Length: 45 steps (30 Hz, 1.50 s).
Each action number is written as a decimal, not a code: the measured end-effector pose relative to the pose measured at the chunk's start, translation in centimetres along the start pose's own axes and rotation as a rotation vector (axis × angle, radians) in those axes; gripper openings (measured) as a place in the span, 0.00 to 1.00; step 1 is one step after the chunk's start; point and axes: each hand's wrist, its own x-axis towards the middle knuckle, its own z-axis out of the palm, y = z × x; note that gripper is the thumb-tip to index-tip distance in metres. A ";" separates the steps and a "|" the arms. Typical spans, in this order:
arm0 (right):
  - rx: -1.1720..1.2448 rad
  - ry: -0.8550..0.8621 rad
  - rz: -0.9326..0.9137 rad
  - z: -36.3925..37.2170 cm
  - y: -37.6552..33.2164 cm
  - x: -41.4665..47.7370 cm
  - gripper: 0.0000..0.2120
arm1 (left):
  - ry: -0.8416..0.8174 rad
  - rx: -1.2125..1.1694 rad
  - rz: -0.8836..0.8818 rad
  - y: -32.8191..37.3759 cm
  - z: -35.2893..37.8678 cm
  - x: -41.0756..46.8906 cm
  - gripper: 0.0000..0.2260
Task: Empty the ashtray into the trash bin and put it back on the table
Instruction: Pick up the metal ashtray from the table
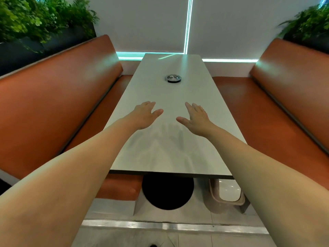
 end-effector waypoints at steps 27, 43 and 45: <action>0.451 -0.074 0.183 3.4 3.5 19.0 0.33 | -0.088 -0.194 -0.032 -4.8 2.6 21.5 0.27; 0.522 -0.046 0.146 2.2 7.3 35.2 0.32 | -0.033 -0.200 -0.071 -4.5 2.0 36.4 0.27; 0.557 -0.039 0.152 2.5 7.6 37.3 0.32 | -0.030 -0.227 -0.080 -4.9 2.5 38.2 0.27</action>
